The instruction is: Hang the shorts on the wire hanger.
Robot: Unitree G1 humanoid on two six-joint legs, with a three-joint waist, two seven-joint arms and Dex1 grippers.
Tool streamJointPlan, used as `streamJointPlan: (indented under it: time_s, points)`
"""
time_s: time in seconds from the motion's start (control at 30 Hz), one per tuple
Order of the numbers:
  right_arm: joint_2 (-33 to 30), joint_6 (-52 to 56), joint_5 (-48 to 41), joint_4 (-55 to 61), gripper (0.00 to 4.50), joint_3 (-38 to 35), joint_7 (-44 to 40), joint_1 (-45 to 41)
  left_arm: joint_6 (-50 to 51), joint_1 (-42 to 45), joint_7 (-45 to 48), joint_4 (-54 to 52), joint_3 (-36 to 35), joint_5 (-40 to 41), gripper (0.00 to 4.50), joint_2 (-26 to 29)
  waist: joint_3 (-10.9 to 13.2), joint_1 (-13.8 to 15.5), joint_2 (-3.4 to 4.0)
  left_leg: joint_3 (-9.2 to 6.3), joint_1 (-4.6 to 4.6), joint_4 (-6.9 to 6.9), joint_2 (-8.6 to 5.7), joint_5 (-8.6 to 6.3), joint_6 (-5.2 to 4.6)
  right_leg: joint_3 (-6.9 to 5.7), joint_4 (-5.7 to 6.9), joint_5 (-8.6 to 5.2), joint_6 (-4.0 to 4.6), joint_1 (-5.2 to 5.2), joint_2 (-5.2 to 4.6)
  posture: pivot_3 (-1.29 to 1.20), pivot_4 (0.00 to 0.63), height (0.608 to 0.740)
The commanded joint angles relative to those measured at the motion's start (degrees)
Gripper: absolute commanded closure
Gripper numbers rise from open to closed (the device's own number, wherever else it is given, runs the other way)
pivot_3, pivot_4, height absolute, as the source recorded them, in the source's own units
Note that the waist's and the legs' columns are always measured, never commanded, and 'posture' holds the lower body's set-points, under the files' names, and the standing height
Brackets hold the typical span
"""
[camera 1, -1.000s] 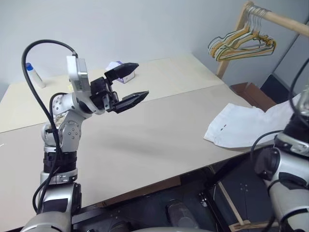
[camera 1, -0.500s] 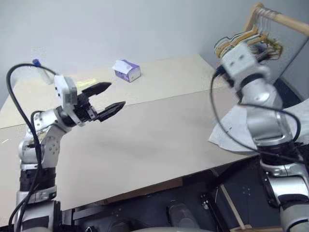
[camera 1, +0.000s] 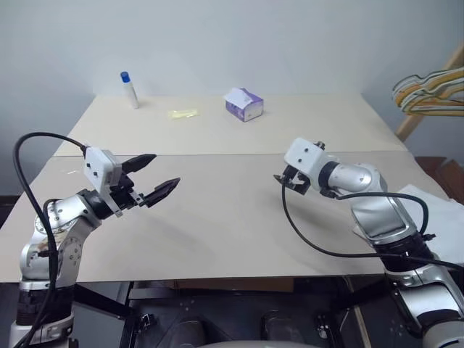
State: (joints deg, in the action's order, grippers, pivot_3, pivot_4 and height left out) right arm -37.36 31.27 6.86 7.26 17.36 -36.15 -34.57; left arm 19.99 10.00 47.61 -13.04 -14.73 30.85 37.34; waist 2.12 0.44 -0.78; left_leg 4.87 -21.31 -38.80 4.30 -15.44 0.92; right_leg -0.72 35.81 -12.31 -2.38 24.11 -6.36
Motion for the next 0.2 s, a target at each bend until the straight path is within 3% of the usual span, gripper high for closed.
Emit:
streamJointPlan:
  time_s: [0.03, 0.2]
  points:
    - [0.44, -2.26, 1.54, 0.16, 0.02, -0.64, -0.04, -1.59, -0.33, 0.61, -0.39, -1.64, 0.08, -0.45, 0.00, 0.65, 0.00, 0.46, 0.00, 0.00, 0.00, 0.00, 0.00, 0.00, 0.00, -0.01, -0.01, 0.00, 0.00, 0.00, 0.00, 0.12, 0.000, 0.740]
    - [0.67, -3.20, 2.96, -0.12, 0.02, -0.49, -0.31, -0.86, -0.31, 0.26, -0.43, -1.51, 0.19, -0.76, 0.00, 0.39, -0.01, 0.64, -0.01, -0.01, -0.03, 0.00, 0.00, 0.00, 0.00, -0.02, -0.02, 0.01, 0.01, 0.00, 0.00, 0.12, 0.000, 0.740]
